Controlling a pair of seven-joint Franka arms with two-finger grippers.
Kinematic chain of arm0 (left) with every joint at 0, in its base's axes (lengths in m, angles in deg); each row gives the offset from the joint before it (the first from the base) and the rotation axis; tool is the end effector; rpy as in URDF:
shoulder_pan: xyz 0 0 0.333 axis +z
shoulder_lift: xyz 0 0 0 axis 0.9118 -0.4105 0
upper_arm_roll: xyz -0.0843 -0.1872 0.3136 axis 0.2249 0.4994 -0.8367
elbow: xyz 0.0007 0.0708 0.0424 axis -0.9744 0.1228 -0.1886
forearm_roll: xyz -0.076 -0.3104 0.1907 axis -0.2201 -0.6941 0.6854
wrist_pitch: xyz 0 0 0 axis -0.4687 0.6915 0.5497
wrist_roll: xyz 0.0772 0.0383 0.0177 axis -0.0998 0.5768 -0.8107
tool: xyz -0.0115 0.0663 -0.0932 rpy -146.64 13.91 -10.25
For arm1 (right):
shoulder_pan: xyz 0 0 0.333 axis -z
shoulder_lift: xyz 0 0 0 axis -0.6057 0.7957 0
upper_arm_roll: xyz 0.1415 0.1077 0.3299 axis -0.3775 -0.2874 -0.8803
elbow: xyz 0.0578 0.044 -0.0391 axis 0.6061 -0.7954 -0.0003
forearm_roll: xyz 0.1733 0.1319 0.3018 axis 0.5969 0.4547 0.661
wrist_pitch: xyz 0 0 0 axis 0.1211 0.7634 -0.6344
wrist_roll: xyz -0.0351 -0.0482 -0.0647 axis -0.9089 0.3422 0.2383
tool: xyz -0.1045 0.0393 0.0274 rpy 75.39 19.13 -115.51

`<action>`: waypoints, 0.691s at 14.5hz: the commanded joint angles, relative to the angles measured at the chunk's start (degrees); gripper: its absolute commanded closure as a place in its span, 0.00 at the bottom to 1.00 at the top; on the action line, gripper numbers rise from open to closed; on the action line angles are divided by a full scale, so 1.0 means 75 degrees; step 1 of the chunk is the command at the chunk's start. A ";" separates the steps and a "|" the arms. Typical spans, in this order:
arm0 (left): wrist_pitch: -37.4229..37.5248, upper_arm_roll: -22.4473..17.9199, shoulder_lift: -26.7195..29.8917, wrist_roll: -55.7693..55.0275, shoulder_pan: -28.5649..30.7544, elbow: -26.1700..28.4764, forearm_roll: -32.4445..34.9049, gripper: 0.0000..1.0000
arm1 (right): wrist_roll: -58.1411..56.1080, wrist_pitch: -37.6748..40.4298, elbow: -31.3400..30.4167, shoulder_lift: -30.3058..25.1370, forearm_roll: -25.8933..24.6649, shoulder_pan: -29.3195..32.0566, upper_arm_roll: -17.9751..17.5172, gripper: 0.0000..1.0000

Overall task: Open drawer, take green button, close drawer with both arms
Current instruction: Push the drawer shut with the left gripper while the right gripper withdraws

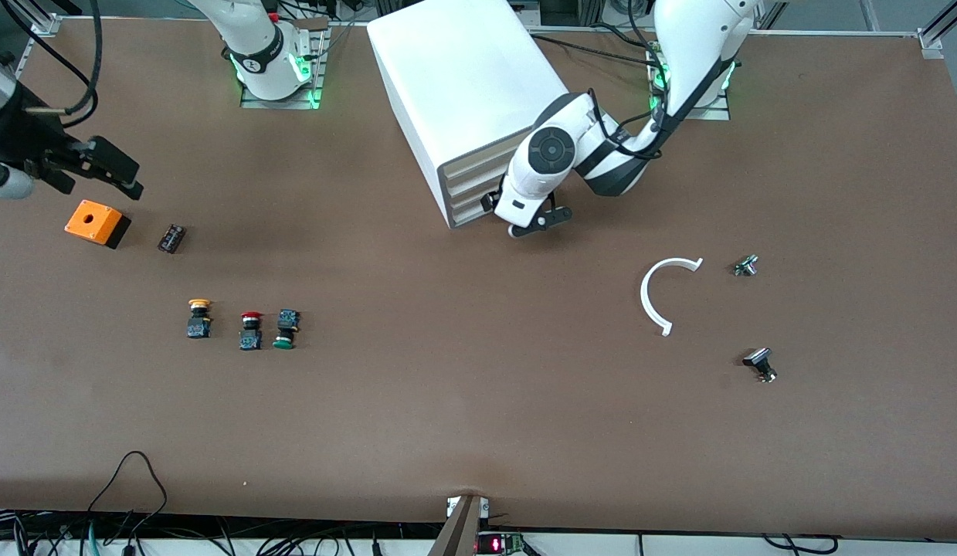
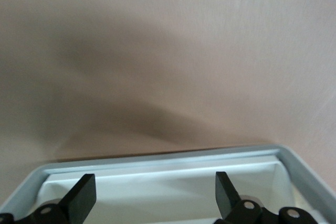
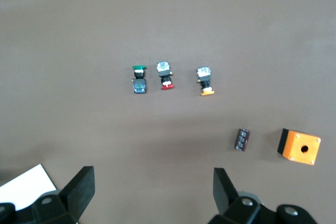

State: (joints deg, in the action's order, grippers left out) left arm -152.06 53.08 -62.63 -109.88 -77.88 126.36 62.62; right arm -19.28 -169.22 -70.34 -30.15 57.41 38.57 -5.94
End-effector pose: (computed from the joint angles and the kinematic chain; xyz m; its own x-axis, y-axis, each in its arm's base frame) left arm 0.4543 -0.4153 0.3019 0.8709 0.3863 -0.3038 0.4101 -0.9119 0.0159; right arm 0.5251 0.0434 0.6911 0.9933 -0.0961 0.0645 -0.0962 -0.9954 -0.0022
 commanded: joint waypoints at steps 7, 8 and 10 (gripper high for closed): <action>0.4241 0.0002 0.0207 0.2474 0.1730 -0.2794 -0.0058 0.00 | 0.0045 -0.0465 -0.1508 -0.1128 -0.0049 0.0085 0.0129 0.00; 0.4499 0.0002 0.0230 0.2849 0.2000 -0.2924 -0.0046 0.00 | 0.0045 -0.0547 -0.1531 -0.1116 -0.0049 0.0016 0.0269 0.00; 0.4898 0.0002 0.0312 0.3564 0.2387 -0.3181 0.0197 0.00 | 0.0045 -0.0536 -0.1531 -0.1104 -0.0084 -0.0009 0.0375 0.00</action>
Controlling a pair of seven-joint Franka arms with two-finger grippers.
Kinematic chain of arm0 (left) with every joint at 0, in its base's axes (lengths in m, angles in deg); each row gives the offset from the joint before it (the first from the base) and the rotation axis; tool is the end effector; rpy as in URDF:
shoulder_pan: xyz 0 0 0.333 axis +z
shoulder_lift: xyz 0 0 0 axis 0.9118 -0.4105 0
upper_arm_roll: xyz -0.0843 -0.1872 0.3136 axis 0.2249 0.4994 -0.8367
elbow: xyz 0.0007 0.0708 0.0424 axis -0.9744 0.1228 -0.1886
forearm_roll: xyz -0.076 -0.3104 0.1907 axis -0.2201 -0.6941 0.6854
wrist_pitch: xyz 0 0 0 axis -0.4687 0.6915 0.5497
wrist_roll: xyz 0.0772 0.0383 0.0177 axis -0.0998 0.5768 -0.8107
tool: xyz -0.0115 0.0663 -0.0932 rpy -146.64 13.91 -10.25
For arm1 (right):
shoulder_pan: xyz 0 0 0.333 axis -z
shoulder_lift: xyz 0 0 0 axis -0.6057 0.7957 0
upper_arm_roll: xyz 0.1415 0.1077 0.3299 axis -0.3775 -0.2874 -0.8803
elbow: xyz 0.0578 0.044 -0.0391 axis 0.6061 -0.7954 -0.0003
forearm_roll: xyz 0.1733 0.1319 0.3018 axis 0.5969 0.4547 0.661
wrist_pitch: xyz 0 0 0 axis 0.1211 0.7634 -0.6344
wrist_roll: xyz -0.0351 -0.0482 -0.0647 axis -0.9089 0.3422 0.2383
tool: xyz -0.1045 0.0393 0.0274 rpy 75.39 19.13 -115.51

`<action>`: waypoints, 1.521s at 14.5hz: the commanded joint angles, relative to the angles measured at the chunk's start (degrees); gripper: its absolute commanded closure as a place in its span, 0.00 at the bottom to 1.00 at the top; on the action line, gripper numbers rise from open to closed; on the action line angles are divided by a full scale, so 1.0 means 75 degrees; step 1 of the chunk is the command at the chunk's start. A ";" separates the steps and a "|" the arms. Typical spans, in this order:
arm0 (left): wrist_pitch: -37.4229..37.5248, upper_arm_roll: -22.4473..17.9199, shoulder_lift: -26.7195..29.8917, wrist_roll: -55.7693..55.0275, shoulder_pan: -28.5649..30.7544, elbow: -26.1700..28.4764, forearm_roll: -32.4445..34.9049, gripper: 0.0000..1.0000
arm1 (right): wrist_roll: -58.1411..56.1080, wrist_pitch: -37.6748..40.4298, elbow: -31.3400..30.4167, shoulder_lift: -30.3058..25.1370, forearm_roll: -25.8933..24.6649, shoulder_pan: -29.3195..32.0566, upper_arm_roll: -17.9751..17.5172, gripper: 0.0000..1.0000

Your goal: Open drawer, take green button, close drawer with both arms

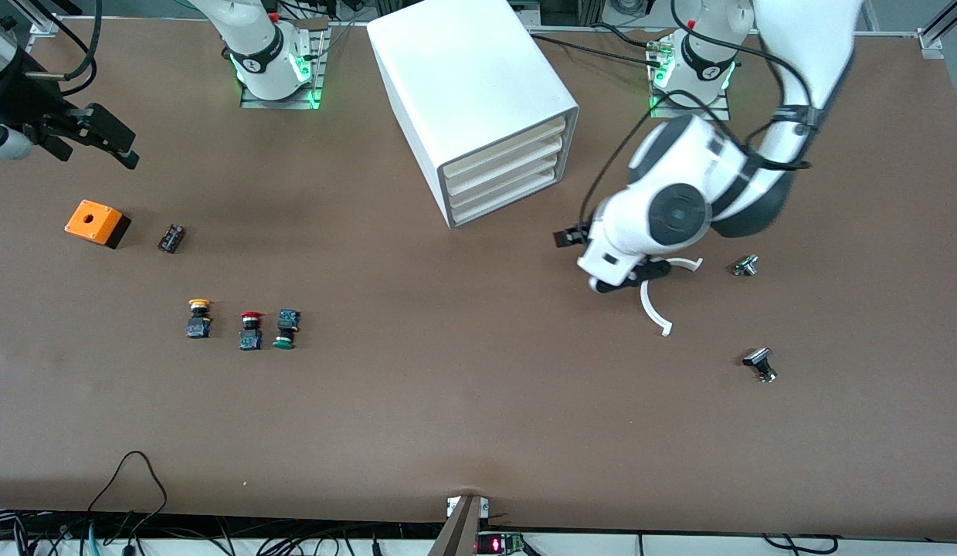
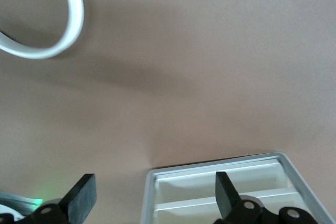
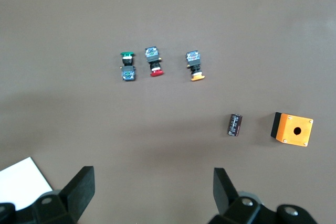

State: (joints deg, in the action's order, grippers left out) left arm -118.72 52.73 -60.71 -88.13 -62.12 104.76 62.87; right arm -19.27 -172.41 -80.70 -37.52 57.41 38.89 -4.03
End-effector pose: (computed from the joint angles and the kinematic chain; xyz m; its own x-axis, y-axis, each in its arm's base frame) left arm 0.5881 -0.2601 0.4313 0.8877 0.2553 -0.3832 0.2772 -0.9608 0.0021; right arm 0.4820 0.0234 0.6783 0.9885 -0.1348 0.0691 -0.1355 -0.9908 0.0051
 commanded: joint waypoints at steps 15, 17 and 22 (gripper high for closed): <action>0.0226 -0.3464 0.3500 0.6795 -0.0003 0.0667 0.0261 0.00 | -0.0120 0.0252 0.1514 0.1145 -0.0072 0.0031 0.0049 0.00; -0.0352 -0.3841 0.3888 0.6773 -0.0110 0.1102 0.0237 0.00 | -0.0155 0.0276 0.1502 0.1156 -0.0084 -0.0003 0.0061 0.00; 0.0161 -0.4217 0.4347 0.6726 -0.0567 0.1408 0.0319 0.00 | -0.0342 0.0464 0.1525 0.1110 -0.0096 -0.0004 0.0096 0.00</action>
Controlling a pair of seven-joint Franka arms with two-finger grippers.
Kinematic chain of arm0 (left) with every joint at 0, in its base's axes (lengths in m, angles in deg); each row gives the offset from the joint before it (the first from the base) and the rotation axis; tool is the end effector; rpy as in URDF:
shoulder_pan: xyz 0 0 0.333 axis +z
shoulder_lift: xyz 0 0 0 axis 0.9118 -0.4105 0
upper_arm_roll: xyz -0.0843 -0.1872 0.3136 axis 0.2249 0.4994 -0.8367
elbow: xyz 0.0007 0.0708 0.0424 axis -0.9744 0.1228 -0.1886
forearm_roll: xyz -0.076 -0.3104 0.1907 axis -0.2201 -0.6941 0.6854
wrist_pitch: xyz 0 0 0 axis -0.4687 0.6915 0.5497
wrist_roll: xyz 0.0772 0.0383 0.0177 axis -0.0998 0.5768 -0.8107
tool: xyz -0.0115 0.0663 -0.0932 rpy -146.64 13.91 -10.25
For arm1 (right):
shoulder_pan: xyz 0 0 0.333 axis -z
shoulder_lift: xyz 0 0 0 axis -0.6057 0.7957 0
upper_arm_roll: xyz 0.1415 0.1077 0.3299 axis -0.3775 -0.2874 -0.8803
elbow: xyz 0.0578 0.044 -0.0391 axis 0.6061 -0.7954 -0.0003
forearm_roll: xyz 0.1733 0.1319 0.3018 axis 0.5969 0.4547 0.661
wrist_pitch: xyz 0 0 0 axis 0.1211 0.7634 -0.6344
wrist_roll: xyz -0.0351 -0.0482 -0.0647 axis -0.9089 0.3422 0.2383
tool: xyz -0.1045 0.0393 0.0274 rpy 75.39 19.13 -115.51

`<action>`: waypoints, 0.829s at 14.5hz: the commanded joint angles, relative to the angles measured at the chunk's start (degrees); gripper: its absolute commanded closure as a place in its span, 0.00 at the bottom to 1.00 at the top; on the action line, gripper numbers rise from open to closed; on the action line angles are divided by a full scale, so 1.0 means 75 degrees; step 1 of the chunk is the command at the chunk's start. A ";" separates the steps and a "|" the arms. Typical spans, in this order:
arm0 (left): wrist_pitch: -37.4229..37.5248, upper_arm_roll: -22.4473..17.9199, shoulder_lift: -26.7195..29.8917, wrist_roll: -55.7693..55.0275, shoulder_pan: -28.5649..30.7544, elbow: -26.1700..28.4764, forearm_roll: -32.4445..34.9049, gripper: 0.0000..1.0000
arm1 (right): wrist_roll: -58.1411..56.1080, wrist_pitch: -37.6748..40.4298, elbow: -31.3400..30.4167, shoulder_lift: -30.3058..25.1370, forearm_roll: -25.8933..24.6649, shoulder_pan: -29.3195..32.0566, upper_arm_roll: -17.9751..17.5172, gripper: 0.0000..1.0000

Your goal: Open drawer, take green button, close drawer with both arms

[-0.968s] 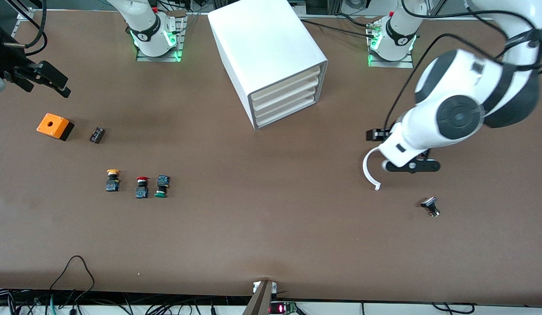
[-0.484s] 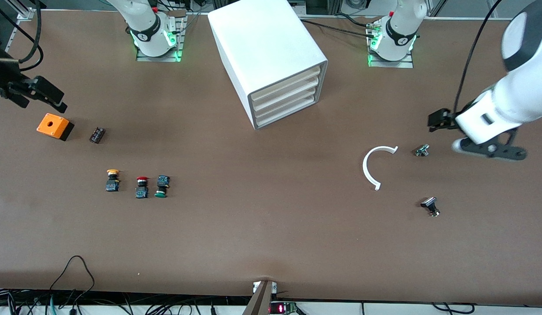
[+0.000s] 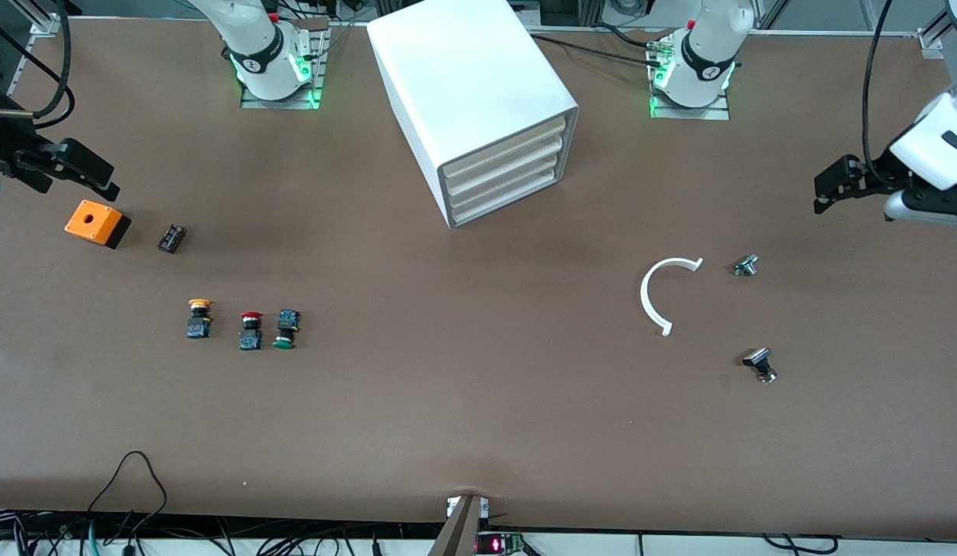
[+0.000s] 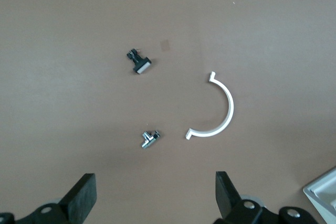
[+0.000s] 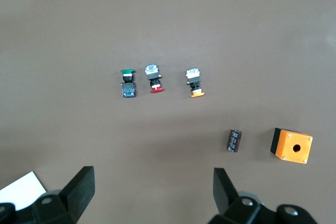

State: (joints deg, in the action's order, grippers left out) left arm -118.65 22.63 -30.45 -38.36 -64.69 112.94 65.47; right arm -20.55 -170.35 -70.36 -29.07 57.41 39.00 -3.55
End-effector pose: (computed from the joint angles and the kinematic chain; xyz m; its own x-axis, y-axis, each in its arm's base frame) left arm 0.5252 -0.0111 0.6431 0.9908 -0.1326 0.0270 -0.1318 -0.9908 -0.0301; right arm 0.5354 0.0169 0.6829 0.9903 -0.1229 0.0648 -0.1229 -0.9924 -0.0034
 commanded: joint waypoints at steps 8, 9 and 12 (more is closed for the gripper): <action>0.0222 -0.0238 0.0230 0.0265 -0.0201 0.0248 -0.0017 0.00 | -0.0183 0.0201 0.0136 -0.0017 -0.0037 -0.0019 -0.0002 0.00; 0.0246 -0.0238 0.0183 0.0265 -0.0189 0.0236 -0.0017 0.00 | -0.0195 0.0201 0.0136 -0.0017 -0.0049 -0.0019 -0.0002 0.00; 0.0363 -0.0227 0.0112 0.0265 -0.0189 0.0154 -0.0017 0.00 | -0.0254 0.0201 0.0136 -0.0017 -0.0049 -0.0019 -0.0002 0.00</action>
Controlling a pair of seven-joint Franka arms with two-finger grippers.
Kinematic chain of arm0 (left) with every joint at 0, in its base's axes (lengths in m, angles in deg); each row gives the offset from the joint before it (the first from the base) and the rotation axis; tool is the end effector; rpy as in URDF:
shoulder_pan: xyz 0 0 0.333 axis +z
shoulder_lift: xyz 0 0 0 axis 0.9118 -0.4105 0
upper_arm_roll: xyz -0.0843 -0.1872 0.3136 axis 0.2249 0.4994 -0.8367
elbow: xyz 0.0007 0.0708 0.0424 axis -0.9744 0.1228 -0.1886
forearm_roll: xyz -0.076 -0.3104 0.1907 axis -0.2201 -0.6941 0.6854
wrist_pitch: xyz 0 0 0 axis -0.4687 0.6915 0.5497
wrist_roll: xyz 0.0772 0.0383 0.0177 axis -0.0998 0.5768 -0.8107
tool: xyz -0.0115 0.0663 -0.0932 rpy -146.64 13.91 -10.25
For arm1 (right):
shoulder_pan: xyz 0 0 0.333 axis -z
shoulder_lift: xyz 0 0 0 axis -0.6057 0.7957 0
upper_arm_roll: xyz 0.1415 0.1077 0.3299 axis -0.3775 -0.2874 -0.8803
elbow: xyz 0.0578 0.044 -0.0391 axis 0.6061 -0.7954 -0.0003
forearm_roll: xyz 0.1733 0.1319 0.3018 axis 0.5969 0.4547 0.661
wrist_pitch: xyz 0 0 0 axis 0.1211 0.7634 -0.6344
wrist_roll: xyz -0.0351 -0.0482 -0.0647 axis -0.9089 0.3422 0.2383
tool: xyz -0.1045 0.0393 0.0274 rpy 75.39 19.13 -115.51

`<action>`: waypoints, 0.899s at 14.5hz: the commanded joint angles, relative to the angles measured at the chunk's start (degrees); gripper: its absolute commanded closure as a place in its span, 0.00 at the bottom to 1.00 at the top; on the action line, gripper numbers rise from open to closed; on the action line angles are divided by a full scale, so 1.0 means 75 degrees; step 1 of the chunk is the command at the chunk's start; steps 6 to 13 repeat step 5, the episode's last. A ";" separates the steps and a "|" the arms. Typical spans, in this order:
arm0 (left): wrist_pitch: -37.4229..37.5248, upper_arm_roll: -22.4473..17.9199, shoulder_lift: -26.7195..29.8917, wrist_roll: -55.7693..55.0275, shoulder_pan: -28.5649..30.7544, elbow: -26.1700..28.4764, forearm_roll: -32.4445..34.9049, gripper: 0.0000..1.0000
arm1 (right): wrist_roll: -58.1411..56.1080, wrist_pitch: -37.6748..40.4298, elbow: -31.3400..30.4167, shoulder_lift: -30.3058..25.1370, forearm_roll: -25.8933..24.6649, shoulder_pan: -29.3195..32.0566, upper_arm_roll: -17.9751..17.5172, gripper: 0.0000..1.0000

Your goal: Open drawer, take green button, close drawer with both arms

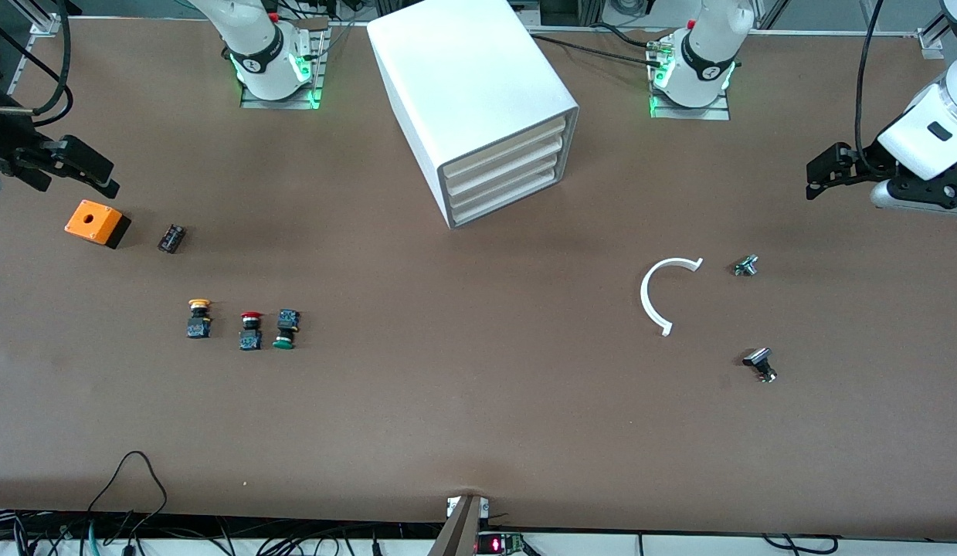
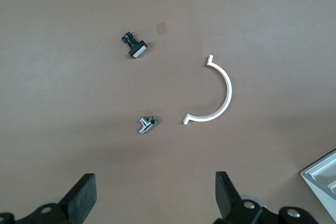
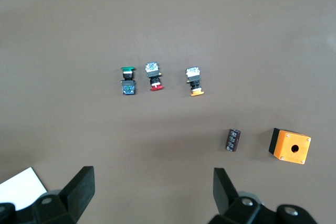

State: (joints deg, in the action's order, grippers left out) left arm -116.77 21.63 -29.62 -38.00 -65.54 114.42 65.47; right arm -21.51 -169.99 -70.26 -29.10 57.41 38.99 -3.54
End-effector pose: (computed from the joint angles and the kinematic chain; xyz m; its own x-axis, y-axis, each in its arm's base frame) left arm 0.5151 -0.0092 0.6358 0.9907 -0.1354 -0.0170 -0.1357 -0.9904 -0.0249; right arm 0.5346 0.0169 0.6834 0.9925 -0.1063 0.0609 -0.1064 -0.9943 -0.0017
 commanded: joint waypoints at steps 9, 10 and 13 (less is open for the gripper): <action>0.0124 -0.0058 0.0002 0.0217 -0.0065 -0.0055 -0.0017 0.00 | -0.0126 0.0246 0.0133 -0.0014 -0.0013 -0.0018 0.0032 0.00; 0.0124 -0.0058 0.0002 0.0217 -0.0065 -0.0055 -0.0017 0.00 | -0.0126 0.0246 0.0133 -0.0014 -0.0013 -0.0018 0.0032 0.00; 0.0124 -0.0058 0.0002 0.0217 -0.0065 -0.0055 -0.0017 0.00 | -0.0126 0.0246 0.0133 -0.0014 -0.0013 -0.0018 0.0032 0.00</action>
